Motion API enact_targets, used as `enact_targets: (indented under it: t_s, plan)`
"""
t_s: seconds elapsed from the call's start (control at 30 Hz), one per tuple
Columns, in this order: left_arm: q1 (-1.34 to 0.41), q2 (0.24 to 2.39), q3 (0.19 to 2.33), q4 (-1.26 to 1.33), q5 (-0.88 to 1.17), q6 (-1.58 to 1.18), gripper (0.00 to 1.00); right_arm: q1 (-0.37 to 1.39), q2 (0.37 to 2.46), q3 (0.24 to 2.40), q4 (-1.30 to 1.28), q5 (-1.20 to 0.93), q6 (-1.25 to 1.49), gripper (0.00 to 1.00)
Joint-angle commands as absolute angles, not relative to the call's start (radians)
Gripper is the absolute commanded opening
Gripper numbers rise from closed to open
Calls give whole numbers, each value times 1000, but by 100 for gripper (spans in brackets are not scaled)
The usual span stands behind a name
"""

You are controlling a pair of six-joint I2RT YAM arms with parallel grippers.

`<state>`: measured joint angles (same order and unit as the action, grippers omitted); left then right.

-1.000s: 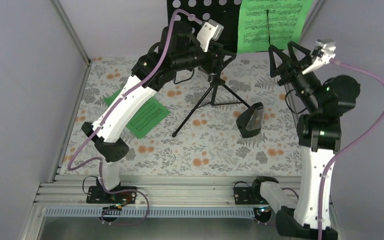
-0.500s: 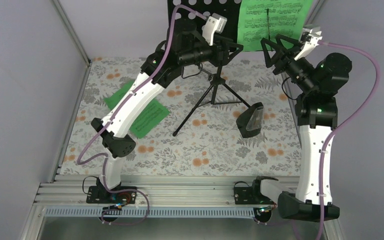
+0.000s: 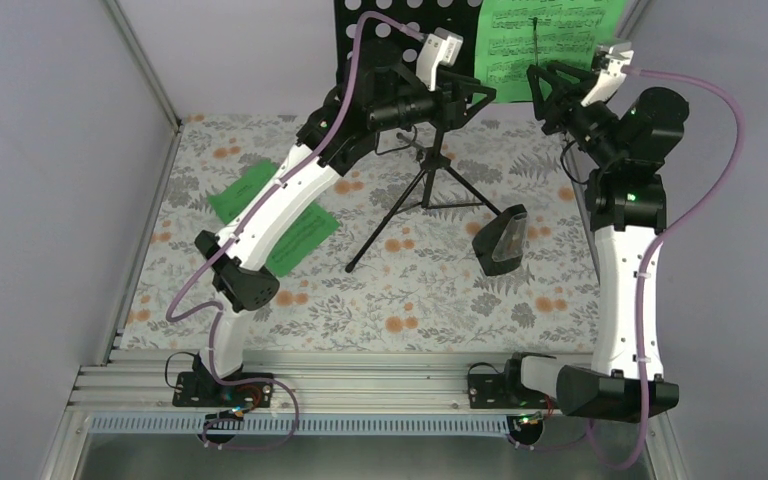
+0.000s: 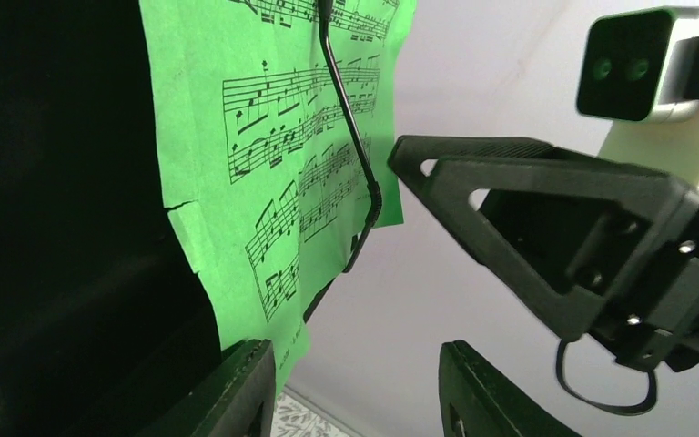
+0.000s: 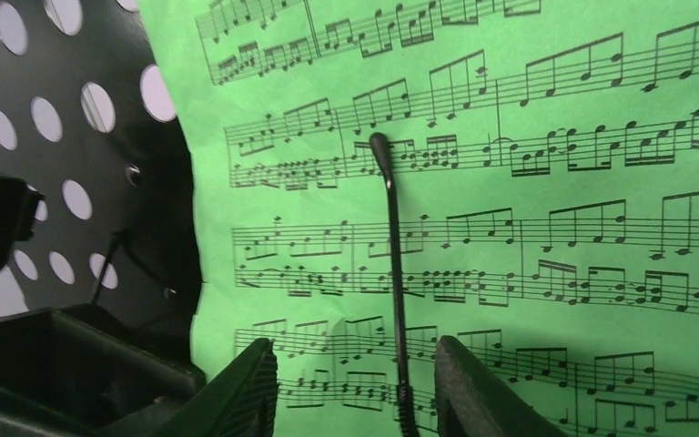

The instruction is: Pack up the instrument practice props

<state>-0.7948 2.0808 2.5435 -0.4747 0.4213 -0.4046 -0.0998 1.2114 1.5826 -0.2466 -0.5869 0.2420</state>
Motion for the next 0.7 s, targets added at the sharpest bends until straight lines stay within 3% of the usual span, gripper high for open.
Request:
enact_targets:
  t_s: [0.0,0.47,0.67]
  plan:
    - [-785,2115,2564,-441,414,-425,42,-105,1239,1624,-220,-599,224,39]
    - [-785,2131,2551,-417,421,-423,17,-98,1295,1638,-172,-687,246,20]
    - [-785,2124,2545,-417,425,-413,5,-92,1309,1646,-172,-708,247,5]
